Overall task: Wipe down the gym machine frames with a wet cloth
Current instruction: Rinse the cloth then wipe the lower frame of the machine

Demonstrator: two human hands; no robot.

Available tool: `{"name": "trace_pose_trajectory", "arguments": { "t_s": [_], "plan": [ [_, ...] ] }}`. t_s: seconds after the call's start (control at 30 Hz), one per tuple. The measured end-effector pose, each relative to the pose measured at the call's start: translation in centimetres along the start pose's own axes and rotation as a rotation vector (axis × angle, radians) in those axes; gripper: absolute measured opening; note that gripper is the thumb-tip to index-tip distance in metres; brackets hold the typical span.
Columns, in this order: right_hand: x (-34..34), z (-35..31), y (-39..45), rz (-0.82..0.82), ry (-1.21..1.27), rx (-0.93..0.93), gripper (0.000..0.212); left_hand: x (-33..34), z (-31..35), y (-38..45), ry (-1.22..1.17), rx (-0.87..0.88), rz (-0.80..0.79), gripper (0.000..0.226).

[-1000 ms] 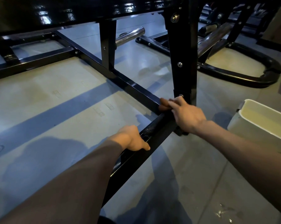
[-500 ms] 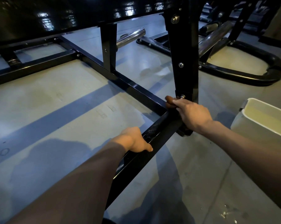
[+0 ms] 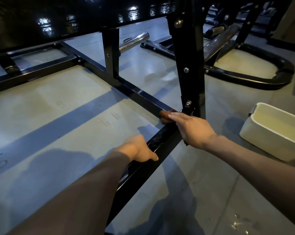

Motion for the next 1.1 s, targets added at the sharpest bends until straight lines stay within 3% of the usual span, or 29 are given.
{"name": "trace_pose_trajectory", "arguments": {
  "t_s": [0.1,0.3,0.4,0.47,0.53,0.63,0.73,0.83,0.97,1.03,1.1],
  "plan": [
    [0.5,1.2,0.0,-0.006,-0.126,-0.066,0.063,-0.1,0.0,-0.1,0.009,0.000,-0.005,0.063],
    [-1.0,4.0,1.8,-0.029,-0.111,0.247,0.068,-0.2,0.3,-0.3,0.014,0.010,-0.003,0.058],
    [-0.3,0.9,1.0,0.004,-0.026,0.113,0.062,-0.1,0.0,-0.3,0.003,0.003,0.007,0.062],
    [0.6,-0.5,-0.4,0.033,-0.009,-0.060,0.067,-0.2,0.1,-0.2,0.004,0.003,0.009,0.066],
    [1.1,0.3,-0.9,0.015,-0.057,-0.109,0.072,-0.1,0.0,-0.3,-0.003,-0.002,-0.002,0.068],
    [-0.1,3.8,0.8,-0.019,-0.067,0.128,0.070,-0.1,0.1,-0.4,-0.014,0.009,0.000,0.066],
    [-1.2,4.0,1.4,0.025,0.152,0.326,0.050,0.2,-0.1,-0.5,-0.036,0.023,0.002,0.063],
    [-0.5,-1.5,-0.8,0.089,0.269,0.148,0.042,1.2,-0.9,-0.4,-0.086,0.036,-0.043,0.065],
    [2.4,-8.4,-4.6,-0.044,0.240,-0.205,0.055,1.9,-1.8,-0.9,-0.015,0.027,-0.080,0.064],
    [2.8,-7.9,-4.7,-0.066,0.145,-0.237,0.076,1.7,-1.9,-1.1,0.004,0.018,-0.072,0.067],
    [2.0,-4.6,-3.2,-0.011,0.094,-0.119,0.078,1.5,-2.0,-1.6,0.015,0.003,-0.066,0.073]
  ]
}}
Point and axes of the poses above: each hand's wrist, its own y-axis towards the middle knuckle, its own x-axis out of the palm, z = x × y, the point moved 8 cm from there along y, towards the middle knuckle, and after that the axes turned 9 degrees about y, right-handed, at the moved point
